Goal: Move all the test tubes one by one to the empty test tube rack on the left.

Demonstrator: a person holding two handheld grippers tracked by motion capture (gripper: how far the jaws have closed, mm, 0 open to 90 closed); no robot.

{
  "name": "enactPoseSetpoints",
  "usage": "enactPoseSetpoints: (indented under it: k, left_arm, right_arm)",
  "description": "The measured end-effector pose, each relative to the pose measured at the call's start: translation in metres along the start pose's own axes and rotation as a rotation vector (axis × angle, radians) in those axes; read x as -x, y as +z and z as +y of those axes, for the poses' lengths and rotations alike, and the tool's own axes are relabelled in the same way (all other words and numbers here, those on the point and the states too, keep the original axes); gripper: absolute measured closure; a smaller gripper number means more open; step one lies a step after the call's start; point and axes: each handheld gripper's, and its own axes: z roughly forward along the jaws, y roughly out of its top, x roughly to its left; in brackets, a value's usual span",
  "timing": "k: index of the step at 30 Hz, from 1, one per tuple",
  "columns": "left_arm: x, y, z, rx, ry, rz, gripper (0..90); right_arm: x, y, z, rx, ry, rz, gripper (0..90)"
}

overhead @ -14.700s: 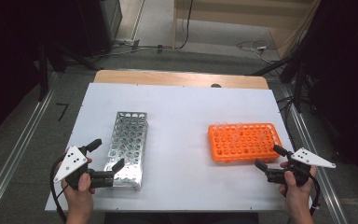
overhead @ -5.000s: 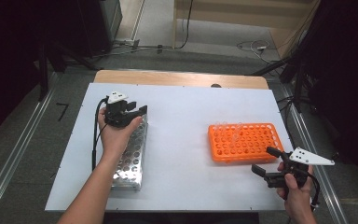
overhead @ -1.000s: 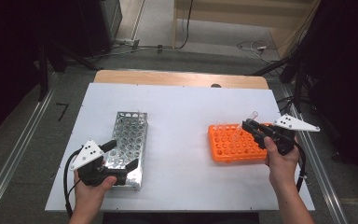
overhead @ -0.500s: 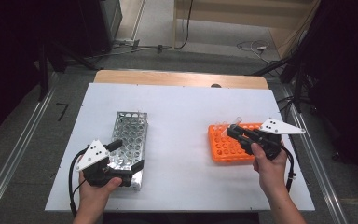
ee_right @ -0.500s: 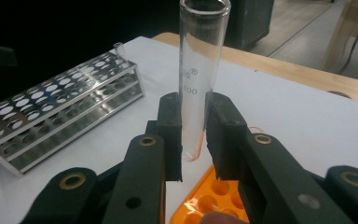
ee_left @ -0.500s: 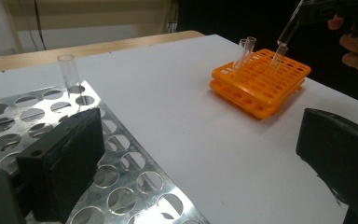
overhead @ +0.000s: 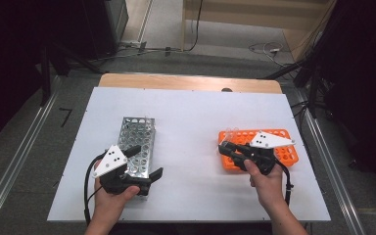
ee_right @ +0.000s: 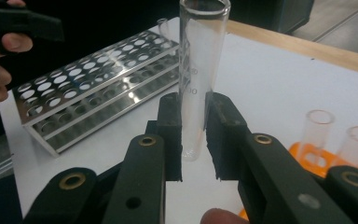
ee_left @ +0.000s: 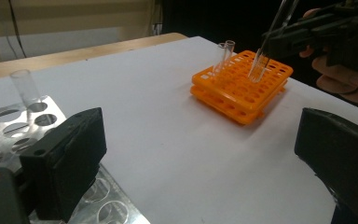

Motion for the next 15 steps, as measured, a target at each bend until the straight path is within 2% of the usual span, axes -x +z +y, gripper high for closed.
enactPoseSetpoints:
  k: [9, 15]
  left_arm:
    - [0.013, 0.014, 0.006, 0.005, 0.022, -0.053, 6.4]
    - [0.023, 0.023, 0.009, 0.0, 0.018, -0.078, 16.4]
  right_arm:
    - [-0.019, 0.02, -0.006, -0.045, -0.034, 0.061, 73.5]
    - [-0.032, 0.032, -0.008, -0.07, -0.056, 0.101, 73.5]
